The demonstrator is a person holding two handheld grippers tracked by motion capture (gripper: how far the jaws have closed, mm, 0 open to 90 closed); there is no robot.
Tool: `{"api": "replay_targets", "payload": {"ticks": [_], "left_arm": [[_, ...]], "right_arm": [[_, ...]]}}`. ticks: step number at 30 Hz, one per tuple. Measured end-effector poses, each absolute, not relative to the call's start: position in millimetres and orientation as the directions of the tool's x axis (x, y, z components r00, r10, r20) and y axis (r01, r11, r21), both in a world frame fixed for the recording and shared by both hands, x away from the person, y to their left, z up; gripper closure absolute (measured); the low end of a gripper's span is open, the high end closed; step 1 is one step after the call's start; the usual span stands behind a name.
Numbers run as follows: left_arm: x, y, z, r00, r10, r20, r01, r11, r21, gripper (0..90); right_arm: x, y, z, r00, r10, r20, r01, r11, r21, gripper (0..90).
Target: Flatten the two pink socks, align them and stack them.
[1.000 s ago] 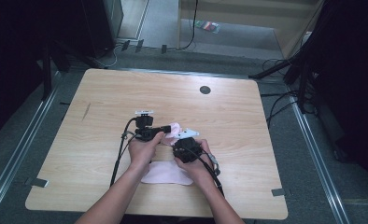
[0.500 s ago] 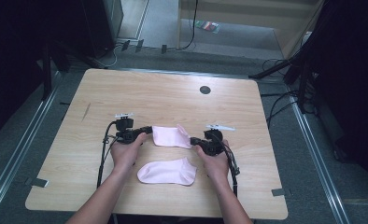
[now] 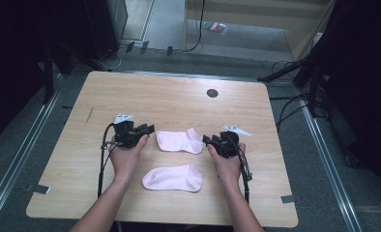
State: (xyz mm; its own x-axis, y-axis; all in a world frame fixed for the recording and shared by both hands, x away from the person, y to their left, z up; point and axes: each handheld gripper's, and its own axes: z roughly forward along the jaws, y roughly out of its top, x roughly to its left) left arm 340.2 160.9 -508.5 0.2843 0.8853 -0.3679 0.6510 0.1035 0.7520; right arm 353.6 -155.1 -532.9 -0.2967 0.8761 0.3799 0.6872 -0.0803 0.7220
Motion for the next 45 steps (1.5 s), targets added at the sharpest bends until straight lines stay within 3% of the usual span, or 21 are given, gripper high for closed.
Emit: {"api": "replay_targets", "payload": {"ticks": [4, 6, 9, 11, 14, 18, 19, 23, 29, 45], "left_arm": [[349, 147, -520, 0.302, 0.897, -0.324, 0.713, 0.013, 0.701, 54.4], [351, 146, -526, 0.298, 0.901, -0.315, 0.737, -0.008, 0.675, 55.9], [351, 150, -533, 0.291, 0.903, -0.317, 0.751, -0.01, 0.661, 66.2], [351, 154, -537, 0.301, 0.891, -0.34, 0.758, -0.006, 0.652, 80.4], [350, 161, -542, 0.316, 0.872, -0.373, 0.766, -0.003, 0.643, 89.8], [347, 167, -545, 0.339, 0.861, -0.379, 0.766, -0.018, 0.643, 90.0], [346, 169, -545, 0.343, 0.86, -0.377, 0.76, -0.019, 0.649, 90.0], [340, 174, -545, 0.38, 0.872, -0.307, 0.743, -0.09, 0.663, 90.0], [337, 183, -545, 0.387, 0.855, -0.345, 0.74, -0.065, 0.669, 90.0], [284, 193, -511, 0.48, 0.766, -0.428, 0.672, -0.007, 0.741, 90.0]], "right_arm": [[360, -145, -539, -0.322, 0.868, 0.377, 0.712, -0.041, 0.701, 49.6], [362, -139, -539, -0.332, 0.872, 0.359, 0.709, -0.02, 0.705, 47.9], [367, -131, -541, -0.337, 0.9, 0.276, 0.696, 0.041, 0.717, 49.9], [368, -127, -543, -0.35, 0.91, 0.22, 0.67, 0.079, 0.738, 53.1], [369, -125, -547, -0.372, 0.905, 0.208, 0.652, 0.095, 0.752, 63.8], [367, -125, -546, -0.4, 0.898, 0.181, 0.653, 0.141, 0.744, 84.5], [366, -125, -546, -0.403, 0.896, 0.186, 0.657, 0.142, 0.741, 85.6], [365, -133, -544, -0.366, 0.906, 0.212, 0.682, 0.106, 0.724, 88.1], [363, -147, -541, -0.264, 0.916, 0.302, 0.738, -0.01, 0.675, 89.3], [312, -150, -495, -0.432, 0.829, 0.354, 0.658, 0.021, 0.753, 88.2]]}}
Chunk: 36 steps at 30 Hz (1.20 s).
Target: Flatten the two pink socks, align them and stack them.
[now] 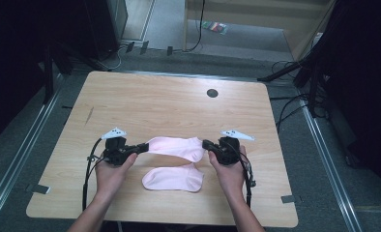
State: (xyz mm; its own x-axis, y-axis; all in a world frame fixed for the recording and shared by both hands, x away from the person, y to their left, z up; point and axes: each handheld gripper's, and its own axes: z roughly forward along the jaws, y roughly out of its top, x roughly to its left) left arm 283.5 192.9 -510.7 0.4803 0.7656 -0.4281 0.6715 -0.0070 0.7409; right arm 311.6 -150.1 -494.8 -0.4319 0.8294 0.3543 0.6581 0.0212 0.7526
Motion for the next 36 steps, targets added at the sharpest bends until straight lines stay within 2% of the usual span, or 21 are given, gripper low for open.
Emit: {"api": "replay_targets", "payload": {"ticks": [7, 16, 23, 31, 32, 34, 36], "left_arm": [[253, 196, -513, 0.483, 0.748, -0.455, 0.68, 0.007, 0.733, 90.0], [228, 200, -520, 0.49, 0.742, -0.458, 0.694, -0.014, 0.72, 90.0], [215, 196, -529, 0.496, 0.776, -0.39, 0.692, -0.081, 0.717, 90.0], [214, 187, -544, 0.508, 0.781, -0.364, 0.705, -0.134, 0.696, 90.0], [214, 186, -544, 0.508, 0.787, -0.349, 0.698, -0.14, 0.702, 89.2], [214, 185, -544, 0.516, 0.786, -0.34, 0.701, -0.159, 0.696, 80.5], [213, 185, -544, 0.516, 0.792, -0.326, 0.694, -0.163, 0.701, 75.7]], "right_arm": [[279, -153, -490, -0.48, 0.813, 0.329, 0.629, 0.057, 0.775, 88.0], [252, -157, -500, -0.514, 0.798, 0.316, 0.636, 0.107, 0.764, 88.0], [242, -159, -511, -0.54, 0.794, 0.281, 0.626, 0.155, 0.764, 88.0], [243, -155, -527, -0.55, 0.793, 0.261, 0.618, 0.177, 0.766, 87.0], [243, -155, -528, -0.552, 0.792, 0.26, 0.618, 0.179, 0.766, 86.3], [244, -155, -531, -0.555, 0.785, 0.275, 0.629, 0.179, 0.757, 81.6], [245, -155, -533, -0.554, 0.782, 0.286, 0.639, 0.179, 0.748, 80.9]]}}
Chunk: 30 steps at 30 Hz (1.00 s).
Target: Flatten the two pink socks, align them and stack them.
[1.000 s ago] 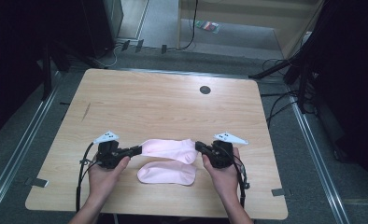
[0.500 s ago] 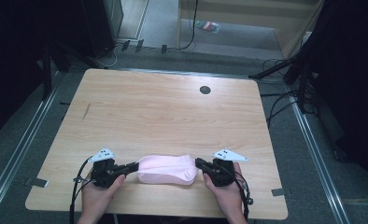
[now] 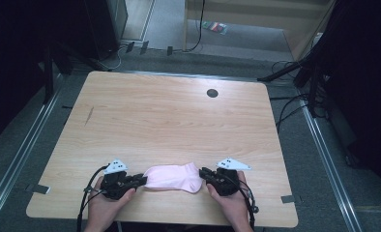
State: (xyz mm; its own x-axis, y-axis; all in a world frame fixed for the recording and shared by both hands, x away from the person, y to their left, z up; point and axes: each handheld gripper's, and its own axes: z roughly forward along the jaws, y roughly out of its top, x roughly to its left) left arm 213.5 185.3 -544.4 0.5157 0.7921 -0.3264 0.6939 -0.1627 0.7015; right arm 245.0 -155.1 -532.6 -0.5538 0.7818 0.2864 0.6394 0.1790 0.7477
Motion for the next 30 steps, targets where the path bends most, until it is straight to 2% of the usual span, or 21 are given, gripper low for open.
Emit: {"api": "replay_targets", "payload": {"ticks": [4, 6, 8, 9, 12, 14, 17, 19, 21, 23, 27, 30], "left_arm": [[214, 184, -545, 0.51, 0.803, -0.309, 0.695, -0.173, 0.698, 72.5], [213, 187, -544, 0.508, 0.801, -0.316, 0.686, -0.154, 0.711, 62.8], [212, 194, -539, 0.517, 0.778, -0.357, 0.665, -0.103, 0.74, 61.7], [210, 198, -534, 0.522, 0.773, -0.359, 0.643, -0.08, 0.762, 61.0], [205, 198, -524, 0.558, 0.745, -0.365, 0.588, -0.045, 0.808, 67.4], [203, 187, -523, 0.593, 0.736, -0.325, 0.561, -0.088, 0.823, 75.6], [210, 170, -533, 0.571, 0.778, -0.263, 0.592, -0.169, 0.788, 78.1], [213, 169, -541, 0.553, 0.791, -0.26, 0.622, -0.185, 0.761, 79.1], [215, 170, -548, 0.556, 0.792, -0.252, 0.647, -0.222, 0.729, 76.1], [213, 172, -551, 0.573, 0.776, -0.264, 0.635, -0.217, 0.741, 71.5], [212, 171, -553, 0.628, 0.737, -0.25, 0.602, -0.256, 0.756, 56.8], [209, 168, -553, 0.64, 0.743, -0.197, 0.575, -0.292, 0.764, 56.6]], "right_arm": [[244, -154, -533, -0.56, 0.782, 0.273, 0.632, 0.19, 0.752, 82.2], [243, -154, -532, -0.563, 0.781, 0.27, 0.627, 0.191, 0.756, 76.1], [242, -154, -530, -0.572, 0.78, 0.254, 0.594, 0.181, 0.784, 62.3], [240, -155, -527, -0.568, 0.788, 0.238, 0.572, 0.17, 0.802, 61.7], [235, -155, -521, -0.573, 0.781, 0.249, 0.557, 0.148, 0.817, 67.0], [231, -148, -519, -0.589, 0.77, 0.248, 0.552, 0.159, 0.818, 73.8], [228, -135, -523, -0.625, 0.748, 0.225, 0.544, 0.209, 0.813, 78.9], [229, -125, -530, -0.631, 0.75, 0.196, 0.552, 0.257, 0.793, 80.7], [231, -124, -536, -0.616, 0.765, 0.19, 0.575, 0.271, 0.772, 81.4], [232, -126, -540, -0.598, 0.783, 0.173, 0.591, 0.285, 0.755, 81.5], [233, -129, -546, -0.592, 0.786, 0.178, 0.613, 0.296, 0.733, 80.6], [234, -129, -546, -0.591, 0.786, 0.183, 0.618, 0.295, 0.729, 80.6]]}}
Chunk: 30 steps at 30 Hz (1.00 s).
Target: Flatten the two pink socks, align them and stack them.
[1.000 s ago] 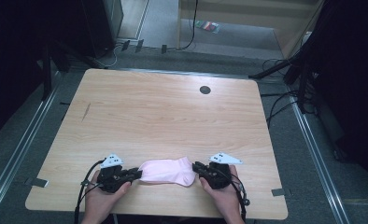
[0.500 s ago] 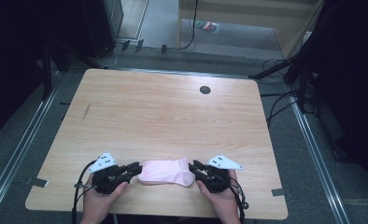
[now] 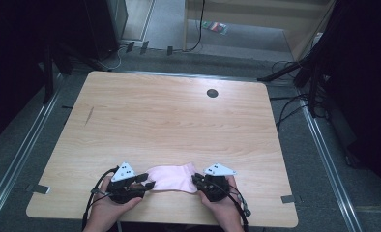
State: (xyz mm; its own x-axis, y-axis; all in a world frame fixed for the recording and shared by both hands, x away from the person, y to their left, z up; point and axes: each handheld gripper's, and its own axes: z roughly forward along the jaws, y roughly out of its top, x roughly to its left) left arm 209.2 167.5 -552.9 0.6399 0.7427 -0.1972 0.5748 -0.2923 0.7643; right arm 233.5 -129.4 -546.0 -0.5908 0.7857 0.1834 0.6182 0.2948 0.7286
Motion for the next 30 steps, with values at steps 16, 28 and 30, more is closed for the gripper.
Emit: {"api": "replay_targets", "payload": {"ticks": [16, 28, 30], "left_arm": [[210, 175, -548, 0.667, 0.713, -0.217, 0.542, -0.264, 0.798, 61.7], [214, 197, -547, 0.627, 0.733, -0.265, 0.502, -0.12, 0.856, 39.8], [215, 199, -547, 0.615, 0.741, -0.268, 0.502, -0.106, 0.858, 32.6]], "right_arm": [[232, -140, -542, -0.574, 0.797, 0.185, 0.63, 0.287, 0.721, 83.1], [233, -156, -532, -0.578, 0.795, 0.183, 0.527, 0.193, 0.828, 43.4], [234, -157, -533, -0.585, 0.8, 0.131, 0.481, 0.213, 0.851, 33.9]]}}
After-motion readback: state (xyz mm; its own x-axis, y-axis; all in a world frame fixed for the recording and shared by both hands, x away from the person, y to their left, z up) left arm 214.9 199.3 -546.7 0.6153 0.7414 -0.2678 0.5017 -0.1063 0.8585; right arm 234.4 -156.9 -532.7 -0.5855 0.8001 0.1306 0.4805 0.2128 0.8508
